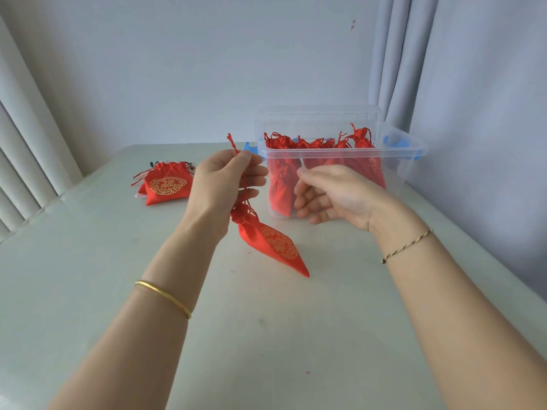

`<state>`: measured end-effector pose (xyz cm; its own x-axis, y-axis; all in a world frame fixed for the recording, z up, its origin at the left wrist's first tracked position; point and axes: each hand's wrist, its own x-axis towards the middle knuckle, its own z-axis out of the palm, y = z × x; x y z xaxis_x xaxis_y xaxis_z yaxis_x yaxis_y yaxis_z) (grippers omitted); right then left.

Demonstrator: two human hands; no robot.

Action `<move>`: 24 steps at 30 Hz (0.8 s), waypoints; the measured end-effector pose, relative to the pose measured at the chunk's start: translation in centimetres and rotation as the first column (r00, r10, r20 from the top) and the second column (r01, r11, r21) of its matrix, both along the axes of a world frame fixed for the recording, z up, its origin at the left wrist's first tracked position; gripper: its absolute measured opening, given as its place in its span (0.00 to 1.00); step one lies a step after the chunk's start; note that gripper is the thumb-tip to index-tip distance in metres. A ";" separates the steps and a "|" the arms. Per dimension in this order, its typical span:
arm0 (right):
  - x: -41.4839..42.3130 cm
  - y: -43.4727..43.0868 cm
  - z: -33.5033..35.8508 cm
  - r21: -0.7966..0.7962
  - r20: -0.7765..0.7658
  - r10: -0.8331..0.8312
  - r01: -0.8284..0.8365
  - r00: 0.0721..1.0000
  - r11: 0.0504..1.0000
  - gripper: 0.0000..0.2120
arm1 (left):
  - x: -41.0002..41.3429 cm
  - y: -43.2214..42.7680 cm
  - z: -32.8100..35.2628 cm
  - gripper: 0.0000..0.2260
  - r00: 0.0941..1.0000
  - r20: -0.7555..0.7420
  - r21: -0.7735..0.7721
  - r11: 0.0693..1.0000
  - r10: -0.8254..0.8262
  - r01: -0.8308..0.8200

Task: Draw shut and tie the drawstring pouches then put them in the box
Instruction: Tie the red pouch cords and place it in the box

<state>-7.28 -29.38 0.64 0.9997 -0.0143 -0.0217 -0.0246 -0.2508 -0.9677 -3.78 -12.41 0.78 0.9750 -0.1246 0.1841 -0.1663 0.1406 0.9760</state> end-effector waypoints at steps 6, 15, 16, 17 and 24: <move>-0.2 1.2 -0.3 -0.125 -0.051 0.157 -0.162 0.986 0.979 0.09 | -0.2 -0.2 0.3 0.10 0.997 -0.048 -0.183 0.982 -0.062 0.052; 0.6 2.5 -1.7 -0.204 0.043 0.114 -0.103 0.993 0.974 0.14 | -0.4 -0.4 0.5 0.10 0.993 -0.035 -0.233 0.967 -0.108 0.097; 0.6 2.7 -1.9 -0.212 0.041 0.112 -0.101 0.993 0.972 0.14 | -0.4 -0.4 0.5 0.10 0.994 -0.034 -0.234 0.967 -0.108 0.098; 0.7 2.8 -2.1 -0.219 0.043 0.108 -0.096 0.993 0.971 0.13 | -0.4 -0.5 0.5 0.10 0.993 -0.034 -0.234 0.967 -0.109 0.098; 0.8 3.1 -2.3 -0.240 0.092 0.072 -0.048 0.993 0.969 0.07 | -0.3 -0.4 0.5 0.10 0.994 -0.029 -0.241 0.966 -0.105 0.095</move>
<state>-6.50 -26.32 -1.63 0.9958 0.0531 0.0744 0.0907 -0.4716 -0.8771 -4.11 -12.85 1.28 0.9671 -0.1788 0.1808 -0.1005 0.3842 0.9178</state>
